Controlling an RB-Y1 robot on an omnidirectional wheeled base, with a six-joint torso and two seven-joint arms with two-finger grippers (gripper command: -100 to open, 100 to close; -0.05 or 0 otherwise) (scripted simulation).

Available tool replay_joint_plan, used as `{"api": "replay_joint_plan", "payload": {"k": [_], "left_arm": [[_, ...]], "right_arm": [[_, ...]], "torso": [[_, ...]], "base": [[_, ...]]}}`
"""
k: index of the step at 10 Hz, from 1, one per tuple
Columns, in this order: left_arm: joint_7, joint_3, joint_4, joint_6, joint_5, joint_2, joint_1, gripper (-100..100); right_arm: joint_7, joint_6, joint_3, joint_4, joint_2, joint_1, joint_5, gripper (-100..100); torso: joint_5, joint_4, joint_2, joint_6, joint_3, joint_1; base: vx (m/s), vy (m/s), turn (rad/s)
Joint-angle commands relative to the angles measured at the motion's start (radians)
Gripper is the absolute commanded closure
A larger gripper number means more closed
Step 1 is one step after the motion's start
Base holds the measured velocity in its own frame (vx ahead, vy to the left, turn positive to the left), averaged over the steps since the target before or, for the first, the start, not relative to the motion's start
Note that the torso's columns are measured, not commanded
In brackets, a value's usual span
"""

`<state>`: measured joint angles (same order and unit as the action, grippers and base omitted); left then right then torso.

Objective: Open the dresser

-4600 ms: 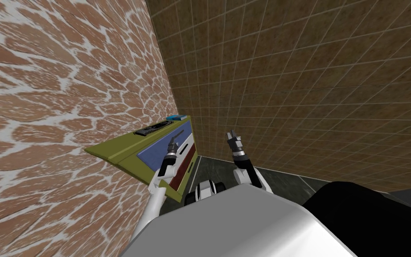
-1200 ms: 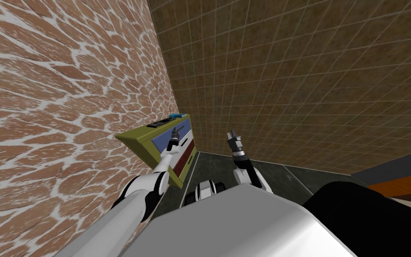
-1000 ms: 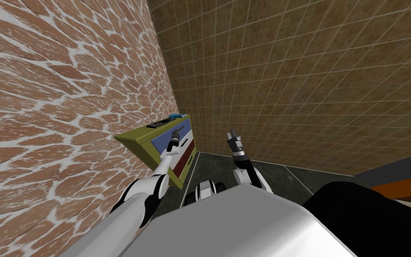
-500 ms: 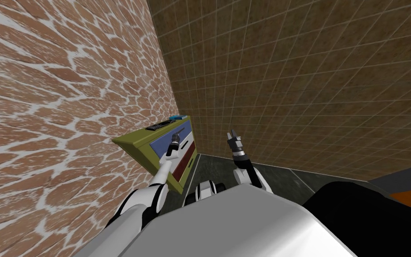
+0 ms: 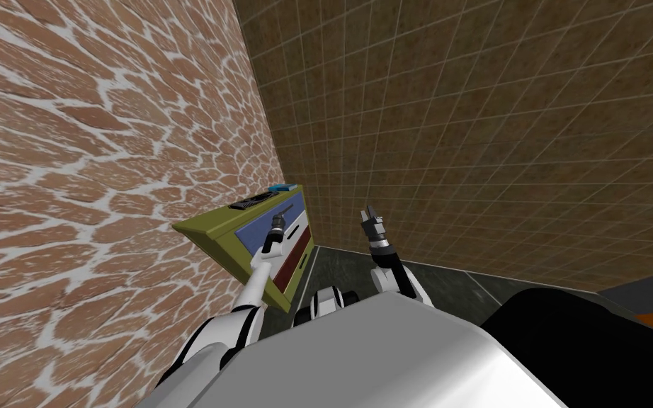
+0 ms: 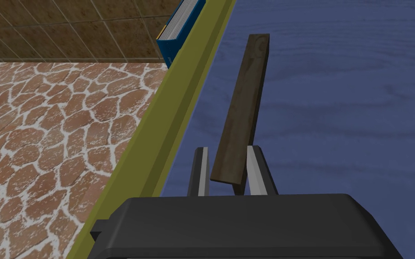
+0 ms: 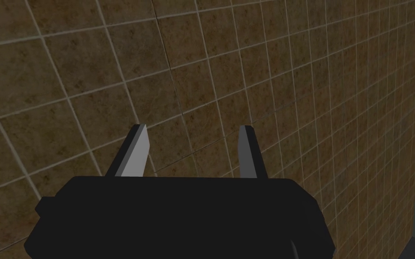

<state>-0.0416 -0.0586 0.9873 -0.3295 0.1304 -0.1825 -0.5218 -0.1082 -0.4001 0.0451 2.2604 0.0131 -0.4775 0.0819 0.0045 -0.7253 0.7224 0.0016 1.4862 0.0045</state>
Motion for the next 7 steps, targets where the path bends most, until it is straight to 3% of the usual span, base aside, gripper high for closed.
{"api": "replay_joint_plan", "payload": {"k": [1, 3, 5, 6, 7], "left_arm": [[-0.004, 0.023, 0.081, 0.044, -0.014, 0.015, 0.068, 100], [-0.004, 0.023, 0.174, 0.044, -0.014, 0.015, 0.128, 100], [-0.004, 0.023, 0.191, 0.044, -0.014, 0.015, 0.164, 100], [-0.009, 0.045, 0.259, 0.074, -0.027, 0.024, 0.204, 100], [-0.009, 0.045, 0.301, 0.081, -0.027, 0.024, 0.230, 100]], "right_arm": [[0.000, 0.000, 0.000, 0.000, 0.000, 0.000, 0.000, 0], [0.000, 0.000, 0.000, 0.000, 0.000, 0.000, 0.000, 0], [0.000, 0.000, 0.000, 0.000, 0.000, 0.000, 0.000, 0], [0.000, 0.000, 0.000, 0.000, 0.000, 0.000, 0.000, 0], [0.000, 0.000, 0.000, 0.000, 0.000, 0.000, 0.000, 0]], "torso": [[0.000, 0.000, 0.003, -0.001, -0.002, 0.000], [-0.001, -0.001, -0.001, 0.002, 0.001, -0.002], [0.000, 0.000, 0.002, 0.000, -0.002, -0.001], [0.002, 0.003, 0.004, -0.004, -0.003, 0.002], [0.002, 0.002, 0.000, -0.003, -0.001, 0.003]], "base": [[0.084, -0.004, 0.036], [0.078, -0.003, 0.018], [0.019, 0.002, -0.034], [0.089, -0.012, 0.046], [0.089, -0.005, 0.043]]}}
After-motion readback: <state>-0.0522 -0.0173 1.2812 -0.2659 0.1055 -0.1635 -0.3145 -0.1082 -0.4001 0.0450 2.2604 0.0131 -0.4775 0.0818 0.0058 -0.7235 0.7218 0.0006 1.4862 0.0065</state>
